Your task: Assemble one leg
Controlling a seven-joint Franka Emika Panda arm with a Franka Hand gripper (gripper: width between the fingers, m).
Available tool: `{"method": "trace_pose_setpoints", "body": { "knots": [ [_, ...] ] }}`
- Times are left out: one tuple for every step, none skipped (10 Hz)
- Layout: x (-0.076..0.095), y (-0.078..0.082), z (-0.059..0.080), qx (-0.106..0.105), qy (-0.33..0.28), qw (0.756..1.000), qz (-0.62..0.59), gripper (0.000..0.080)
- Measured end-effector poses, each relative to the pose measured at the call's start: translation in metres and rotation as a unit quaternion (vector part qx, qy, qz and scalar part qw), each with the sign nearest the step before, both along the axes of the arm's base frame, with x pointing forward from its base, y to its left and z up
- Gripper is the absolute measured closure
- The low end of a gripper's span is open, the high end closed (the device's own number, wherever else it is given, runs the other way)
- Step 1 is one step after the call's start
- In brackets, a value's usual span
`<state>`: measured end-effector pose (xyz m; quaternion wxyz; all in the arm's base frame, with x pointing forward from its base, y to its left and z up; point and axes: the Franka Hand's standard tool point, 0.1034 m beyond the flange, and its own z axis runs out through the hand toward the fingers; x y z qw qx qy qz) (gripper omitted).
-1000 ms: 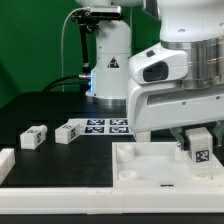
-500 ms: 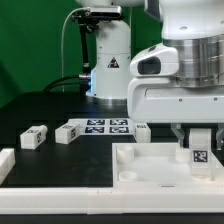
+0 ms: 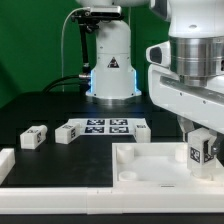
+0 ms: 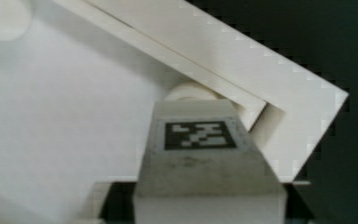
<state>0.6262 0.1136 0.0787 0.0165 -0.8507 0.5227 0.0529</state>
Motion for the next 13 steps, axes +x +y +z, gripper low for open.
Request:
{"method": "trace_pose_setpoints", "body": {
  "knots": [
    [0.000,0.000,0.000,-0.001,0.002,0.999,-0.033,0.0509],
    [0.000,0.000,0.000,-0.002,0.003,0.999,-0.042,0.0509],
    [0.000,0.000,0.000,0.000,0.002,1.000,-0.019,0.0421],
    [0.000,0.000,-0.001,0.000,0.001,1.000,-0.018,0.0283],
    [0.001,-0.001,-0.002,0.001,-0.012,1.000,0.024,0.0283],
    [0.001,-0.003,-0.004,0.004,-0.020,0.995,0.101,0.0178],
    [0.001,-0.003,-0.004,0.008,-0.025,0.986,0.165,0.0158],
    [0.001,-0.002,-0.003,0.011,-0.030,0.975,0.221,0.0158],
    [-0.001,0.000,-0.002,0.015,-0.034,0.961,0.276,0.0151],
    [-0.007,0.001,0.000,0.021,-0.036,0.941,0.336,0.0151],
    [-0.012,0.004,0.000,0.023,-0.037,0.932,0.359,0.0151],
    [-0.017,0.003,0.000,0.027,-0.041,0.900,0.433,0.0151],
    [-0.019,-0.001,0.000,0.030,-0.043,0.866,0.497,0.0151]
  ]
}}
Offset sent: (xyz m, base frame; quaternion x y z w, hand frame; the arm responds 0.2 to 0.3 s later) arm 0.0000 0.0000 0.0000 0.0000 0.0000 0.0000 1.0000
